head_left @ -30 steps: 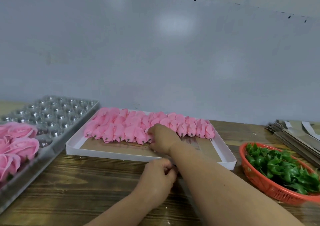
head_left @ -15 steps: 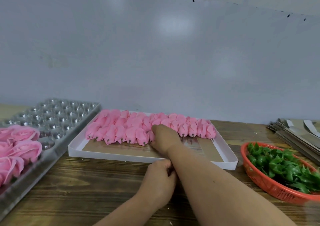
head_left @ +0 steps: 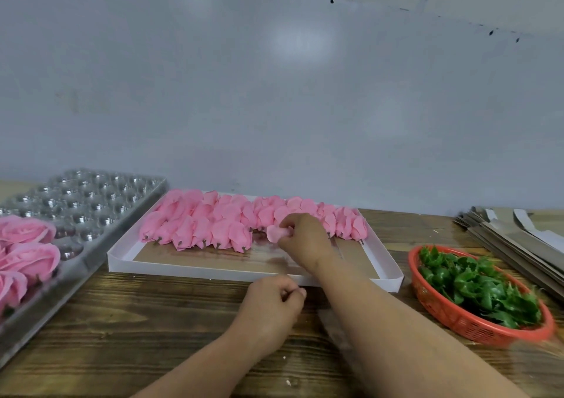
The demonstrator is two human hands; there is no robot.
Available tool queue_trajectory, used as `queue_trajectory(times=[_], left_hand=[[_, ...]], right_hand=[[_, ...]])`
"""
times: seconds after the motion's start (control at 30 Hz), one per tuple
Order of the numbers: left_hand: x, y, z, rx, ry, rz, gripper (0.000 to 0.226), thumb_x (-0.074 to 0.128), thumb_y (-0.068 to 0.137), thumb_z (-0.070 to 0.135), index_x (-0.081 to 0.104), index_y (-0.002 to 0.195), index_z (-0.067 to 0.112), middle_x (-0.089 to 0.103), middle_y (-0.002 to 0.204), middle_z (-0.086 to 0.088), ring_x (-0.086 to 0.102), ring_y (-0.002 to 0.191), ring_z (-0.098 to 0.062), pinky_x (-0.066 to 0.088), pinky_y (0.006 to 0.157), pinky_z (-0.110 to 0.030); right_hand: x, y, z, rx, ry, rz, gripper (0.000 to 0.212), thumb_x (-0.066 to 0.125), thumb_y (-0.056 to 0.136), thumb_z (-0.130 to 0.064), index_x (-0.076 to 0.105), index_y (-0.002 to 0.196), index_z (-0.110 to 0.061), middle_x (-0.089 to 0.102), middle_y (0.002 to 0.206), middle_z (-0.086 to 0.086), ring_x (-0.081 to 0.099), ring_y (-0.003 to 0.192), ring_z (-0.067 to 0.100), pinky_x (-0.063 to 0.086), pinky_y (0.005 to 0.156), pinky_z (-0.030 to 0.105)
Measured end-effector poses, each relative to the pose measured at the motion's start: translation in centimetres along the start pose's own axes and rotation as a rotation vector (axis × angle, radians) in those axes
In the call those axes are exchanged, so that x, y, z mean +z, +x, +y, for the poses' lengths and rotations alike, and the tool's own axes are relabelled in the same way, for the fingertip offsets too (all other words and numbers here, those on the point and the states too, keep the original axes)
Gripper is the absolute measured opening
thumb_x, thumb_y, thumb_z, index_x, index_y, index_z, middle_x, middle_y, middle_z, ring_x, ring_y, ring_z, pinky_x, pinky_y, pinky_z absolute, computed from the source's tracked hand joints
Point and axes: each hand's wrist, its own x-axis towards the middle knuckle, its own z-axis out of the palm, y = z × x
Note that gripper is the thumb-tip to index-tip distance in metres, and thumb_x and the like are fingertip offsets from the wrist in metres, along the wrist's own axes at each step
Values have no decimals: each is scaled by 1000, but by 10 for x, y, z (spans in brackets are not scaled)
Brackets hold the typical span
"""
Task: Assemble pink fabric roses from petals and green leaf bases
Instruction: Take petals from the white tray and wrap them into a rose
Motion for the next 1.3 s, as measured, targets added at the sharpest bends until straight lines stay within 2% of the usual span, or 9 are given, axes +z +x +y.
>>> queue_trajectory(times=[0.07,0.13,0.23,0.37,0.63,0.8,0.93,1.17,1.3], left_hand=[[-3,-3,6,-17,-49,-3,32,54,95,29,66,68,17,63,59,4,57,52,-2,54,58,-30],[-6,-7,12,-37,-92,-4,38,47,96,42,66,75,17,65,64,3,58,51,1,49,50,-19],[-4,-13,20,-24,-139,-25,36,48,94,46,66,83,17,65,71,1,59,54,2,49,53,-16],[7,-25,33,-91,-383,-126,23,63,85,43,66,96,23,67,90,-1,64,70,-2,54,64,-20],[10,-28,36,-165,-767,-338,78,76,58,66,58,122,25,70,112,9,64,109,-9,55,87,-33],[7,-24,33,-158,-922,-387,97,88,38,62,52,103,1,59,79,-8,65,88,-20,54,86,-40],[3,-23,33,-139,-896,-357,109,90,35,60,55,111,-9,57,83,-16,65,84,-22,55,77,-34],[-3,-18,31,-186,-1074,-281,67,81,61,31,61,124,20,64,102,-13,49,84,-18,41,75,-28],[-11,-15,34,-190,-1091,-306,41,90,56,28,77,93,13,61,92,-11,42,85,-23,37,68,-26]], right_hand=[[-15,-19,1,-11,20,37,8,57,86,-26,61,84,-19,52,68,-12,48,61,8,37,51,5],[-25,-39,5,-10,98,88,10,60,84,-19,66,90,-16,60,75,-6,50,63,6,33,53,-1],[-33,-61,10,38,374,139,18,63,78,-2,69,93,-11,68,89,2,57,79,14,40,64,8],[-42,-86,12,46,617,166,36,63,73,8,73,69,-27,70,70,-7,60,68,6,50,64,26],[-33,-110,1,284,1267,-46,17,70,65,0,72,76,-13,67,72,16,64,61,24,53,59,33],[-31,-113,-7,247,1400,-109,17,72,60,-7,74,76,-13,68,73,19,66,57,23,55,54,29],[-29,-114,-7,270,1310,-89,19,75,61,-9,75,80,-12,70,78,20,67,64,25,55,58,30],[-20,-113,-10,288,1419,-150,19,65,69,-7,72,85,2,67,73,20,62,53,18,53,48,24],[-21,-112,-8,311,1529,-204,17,63,62,-6,72,75,0,62,61,20,64,50,22,56,49,28]])
